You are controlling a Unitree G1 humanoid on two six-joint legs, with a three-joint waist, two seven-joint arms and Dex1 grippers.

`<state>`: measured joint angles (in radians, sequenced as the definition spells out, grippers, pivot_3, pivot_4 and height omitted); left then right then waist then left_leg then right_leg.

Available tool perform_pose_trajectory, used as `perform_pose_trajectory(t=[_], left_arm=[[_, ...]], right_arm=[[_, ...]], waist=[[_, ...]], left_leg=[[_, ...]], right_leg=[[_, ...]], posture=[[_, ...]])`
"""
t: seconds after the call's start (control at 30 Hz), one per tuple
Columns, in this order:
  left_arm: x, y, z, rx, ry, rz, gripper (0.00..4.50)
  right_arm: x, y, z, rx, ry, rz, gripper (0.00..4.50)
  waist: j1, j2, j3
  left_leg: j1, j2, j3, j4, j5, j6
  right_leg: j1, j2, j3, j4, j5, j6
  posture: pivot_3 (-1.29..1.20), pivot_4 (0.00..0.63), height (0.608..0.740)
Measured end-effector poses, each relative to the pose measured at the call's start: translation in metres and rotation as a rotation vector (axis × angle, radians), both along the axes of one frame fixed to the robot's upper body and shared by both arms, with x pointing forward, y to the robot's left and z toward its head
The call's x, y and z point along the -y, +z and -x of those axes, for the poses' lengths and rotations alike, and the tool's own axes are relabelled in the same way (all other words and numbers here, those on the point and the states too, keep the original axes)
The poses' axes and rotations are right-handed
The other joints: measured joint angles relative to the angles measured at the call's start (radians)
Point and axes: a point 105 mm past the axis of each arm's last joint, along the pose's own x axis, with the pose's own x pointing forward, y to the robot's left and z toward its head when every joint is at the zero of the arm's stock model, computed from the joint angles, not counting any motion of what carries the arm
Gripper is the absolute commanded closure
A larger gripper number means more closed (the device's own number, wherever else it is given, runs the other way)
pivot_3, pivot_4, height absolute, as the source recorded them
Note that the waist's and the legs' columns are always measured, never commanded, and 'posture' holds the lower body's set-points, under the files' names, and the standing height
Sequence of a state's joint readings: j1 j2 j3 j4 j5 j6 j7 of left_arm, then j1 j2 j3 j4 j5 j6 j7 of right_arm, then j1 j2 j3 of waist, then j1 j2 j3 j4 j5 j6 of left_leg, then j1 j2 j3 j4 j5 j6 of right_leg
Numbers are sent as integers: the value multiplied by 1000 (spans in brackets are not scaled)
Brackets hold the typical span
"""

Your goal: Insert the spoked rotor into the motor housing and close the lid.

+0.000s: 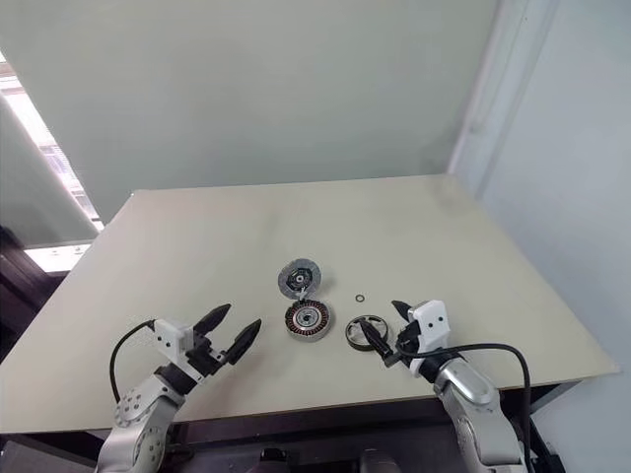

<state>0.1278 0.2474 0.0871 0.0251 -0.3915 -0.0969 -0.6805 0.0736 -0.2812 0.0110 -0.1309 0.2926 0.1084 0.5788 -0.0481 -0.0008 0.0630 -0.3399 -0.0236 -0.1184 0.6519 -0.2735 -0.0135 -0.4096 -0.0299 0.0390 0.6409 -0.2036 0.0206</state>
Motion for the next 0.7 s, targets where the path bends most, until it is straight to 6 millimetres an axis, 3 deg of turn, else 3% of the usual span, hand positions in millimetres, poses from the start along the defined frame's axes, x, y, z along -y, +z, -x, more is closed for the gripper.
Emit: perform_pose_trajectory(t=[0.7], left_arm=[[-1, -5, 4, -17, 16, 9, 0]], right_arm=[[-4, 1, -3, 7, 33, 0, 29]], waist=[[0, 0, 0]], left_leg=[[0, 0, 0, 0, 0, 0]], right_leg=[[0, 0, 0, 0, 0, 0]], posture=[[0, 0, 740]])
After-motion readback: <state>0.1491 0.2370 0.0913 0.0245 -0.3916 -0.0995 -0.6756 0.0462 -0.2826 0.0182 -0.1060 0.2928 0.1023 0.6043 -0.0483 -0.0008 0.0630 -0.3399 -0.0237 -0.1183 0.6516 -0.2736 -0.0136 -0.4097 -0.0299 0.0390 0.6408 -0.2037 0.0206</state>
